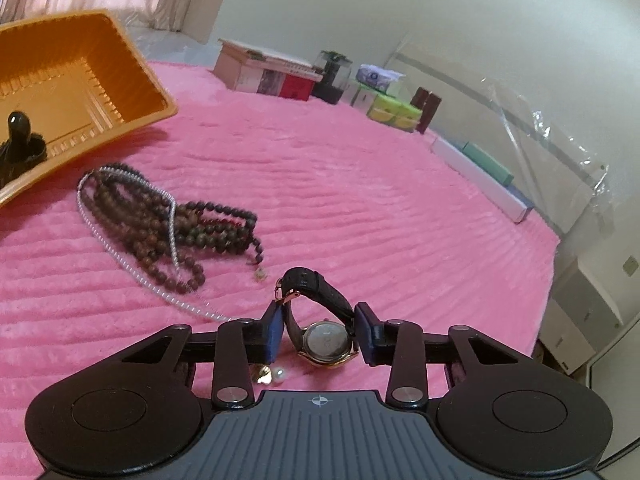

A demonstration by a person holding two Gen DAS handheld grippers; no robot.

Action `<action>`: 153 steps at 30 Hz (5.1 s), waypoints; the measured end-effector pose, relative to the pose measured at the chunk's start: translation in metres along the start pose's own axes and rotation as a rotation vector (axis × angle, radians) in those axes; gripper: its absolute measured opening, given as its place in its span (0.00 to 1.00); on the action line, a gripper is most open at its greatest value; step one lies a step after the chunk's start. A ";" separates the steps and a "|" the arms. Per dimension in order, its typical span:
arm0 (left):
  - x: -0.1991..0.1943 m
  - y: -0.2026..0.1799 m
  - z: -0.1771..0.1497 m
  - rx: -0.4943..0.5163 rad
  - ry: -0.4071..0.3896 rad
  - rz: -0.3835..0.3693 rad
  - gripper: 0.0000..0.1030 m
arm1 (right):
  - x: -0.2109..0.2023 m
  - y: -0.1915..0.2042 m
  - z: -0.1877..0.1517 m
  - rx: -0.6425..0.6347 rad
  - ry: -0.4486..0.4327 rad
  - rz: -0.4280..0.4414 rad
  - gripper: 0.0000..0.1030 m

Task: Organize jewelry
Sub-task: 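Carry the watch over the tray and open the right gripper, then grasp the small pearl earring on the bedspread with the right gripper, then move the earring over the tray and open the right gripper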

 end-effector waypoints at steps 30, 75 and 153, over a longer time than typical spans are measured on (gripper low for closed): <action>0.001 0.001 0.000 -0.015 0.001 -0.015 0.03 | 0.022 0.101 0.182 0.000 -0.287 0.472 0.37; 0.002 0.001 0.000 -0.016 0.001 -0.013 0.03 | -0.026 -0.004 -0.027 0.508 0.040 0.149 0.59; 0.002 0.000 -0.002 -0.018 0.000 -0.017 0.04 | -0.046 0.123 0.110 -0.073 -0.385 0.416 0.55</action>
Point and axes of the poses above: each gripper's, at about its wrist camera, not at the fingertips, and x roughly the way its jaws point, y to its left, z to its top, the point moved 1 cm from there along x, roughly the way its jaws point, and after that the axes turned 15 degrees about -x, right-handed, at the moved point
